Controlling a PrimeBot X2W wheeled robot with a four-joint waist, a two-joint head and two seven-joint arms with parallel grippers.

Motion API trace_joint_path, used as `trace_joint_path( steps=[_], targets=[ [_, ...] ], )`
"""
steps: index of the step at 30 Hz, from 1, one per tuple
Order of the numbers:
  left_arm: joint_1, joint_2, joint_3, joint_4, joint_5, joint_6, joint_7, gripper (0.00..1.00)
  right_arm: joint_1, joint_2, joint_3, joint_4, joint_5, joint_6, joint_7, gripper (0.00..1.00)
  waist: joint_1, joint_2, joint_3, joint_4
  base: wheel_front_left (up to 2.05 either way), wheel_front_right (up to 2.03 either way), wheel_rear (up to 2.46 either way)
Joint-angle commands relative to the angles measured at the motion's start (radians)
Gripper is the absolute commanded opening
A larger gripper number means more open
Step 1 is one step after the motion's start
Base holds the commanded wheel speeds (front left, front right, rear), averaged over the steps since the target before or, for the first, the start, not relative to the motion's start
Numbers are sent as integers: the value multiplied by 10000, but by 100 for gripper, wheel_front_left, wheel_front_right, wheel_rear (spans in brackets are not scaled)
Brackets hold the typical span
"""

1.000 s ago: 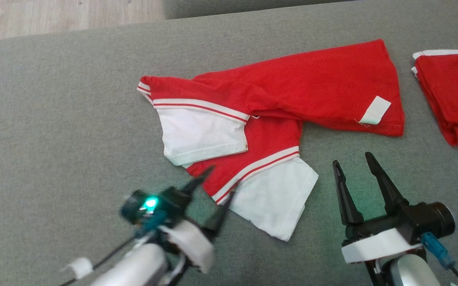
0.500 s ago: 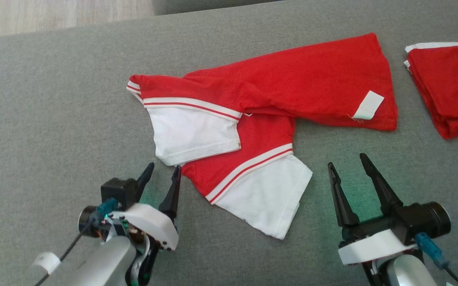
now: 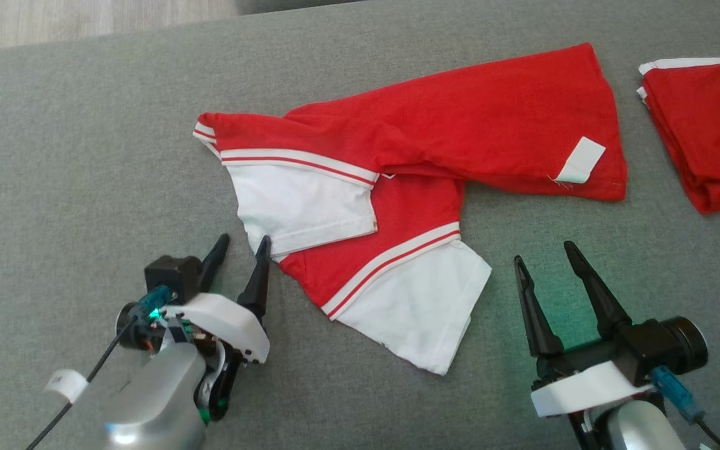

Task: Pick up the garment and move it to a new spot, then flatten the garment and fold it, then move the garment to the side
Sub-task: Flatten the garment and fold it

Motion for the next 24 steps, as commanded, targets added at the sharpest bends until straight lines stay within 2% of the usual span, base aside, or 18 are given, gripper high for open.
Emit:
trace_joint_path(
  steps=[1,2,3,4,5,10,14,24],
  targets=[
    [-400,74,235,-16,-65,-178,-130,100,-178,-102,247,-280,-67,-7,-63,100,0,0,22,-3,0,0,0],
    [-443,35,208,39,-55,-277,-199,76,-181,-102,244,-279,-66,-7,-63,100,0,0,30,-2,0,0,0],
    [-473,0,191,97,-62,-360,-243,40,-183,-102,239,-277,-63,-7,-63,100,0,0,34,-2,0,0,0],
    [-495,-28,153,153,-63,-453,-258,11,-183,-102,234,-267,-59,-7,-63,100,0,0,33,-2,0,0,0],
    [-509,-51,113,209,-75,-550,-249,0,-184,-101,229,-254,-55,-7,-63,100,0,0,29,-2,0,0,0],
    [-569,-67,73,313,-58,-711,-400,0,-155,-95,190,-222,-42,-7,-63,100,0,0,-53,16,0,0,0],
    [-470,64,218,-30,77,-518,-688,0,-93,-88,130,-201,-39,-7,-63,100,0,0,-209,69,0,0,0],
    [-137,993,758,-2739,173,104,-690,0,-74,-70,-224,-204,35,-7,-63,100,0,0,-275,452,0,0,0]
  ],
)
